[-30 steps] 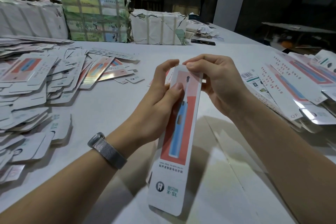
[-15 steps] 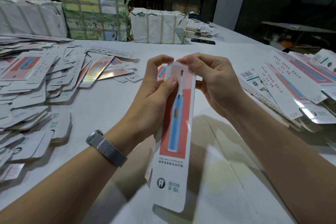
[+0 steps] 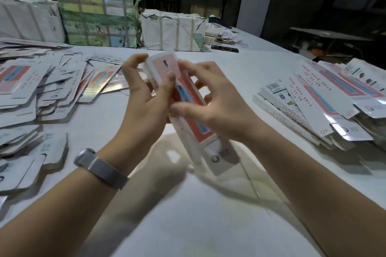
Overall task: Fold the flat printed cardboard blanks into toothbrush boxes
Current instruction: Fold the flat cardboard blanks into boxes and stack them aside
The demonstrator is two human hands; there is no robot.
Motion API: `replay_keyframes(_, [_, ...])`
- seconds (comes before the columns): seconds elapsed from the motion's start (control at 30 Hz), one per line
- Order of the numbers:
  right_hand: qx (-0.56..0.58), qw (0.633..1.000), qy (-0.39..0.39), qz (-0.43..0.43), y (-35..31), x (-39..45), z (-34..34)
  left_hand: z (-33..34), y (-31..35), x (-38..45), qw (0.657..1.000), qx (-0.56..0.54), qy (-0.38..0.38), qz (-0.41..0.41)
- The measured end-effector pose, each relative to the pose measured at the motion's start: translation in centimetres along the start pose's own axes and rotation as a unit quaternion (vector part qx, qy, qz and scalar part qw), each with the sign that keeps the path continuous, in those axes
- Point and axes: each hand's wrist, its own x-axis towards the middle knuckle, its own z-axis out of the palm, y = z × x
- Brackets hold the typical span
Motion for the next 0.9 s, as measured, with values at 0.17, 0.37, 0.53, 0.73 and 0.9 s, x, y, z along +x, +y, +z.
replay_keyframes(0.17, [-0.146,0.989,0.008,0.013,0.1,0.5,-2.3,0.1,-0.5,0.1,0.996,-0.013,-0.071,-0.048])
replay_keyframes(0.37, [-0.287,0.92,0.144,0.224,3.8,0.8,-11.8,-0.9,-1.7,0.7,0.997,0.01,-0.058,-0.044])
replay_keyframes(0.53, [-0.392,0.838,0.134,0.355,7.9,0.4,-15.5,-1.7,-2.9,1.1,0.995,0.026,-0.072,-0.058])
replay_keyframes(0.73, [-0.481,0.796,0.163,0.33,9.1,0.8,-14.9,-2.4,-3.0,1.3,0.992,0.057,-0.088,-0.067])
replay_keyframes(0.9, [-0.265,0.911,0.208,0.24,6.9,1.7,-12.0,-2.2,-2.8,1.2,0.99,0.097,-0.085,-0.059])
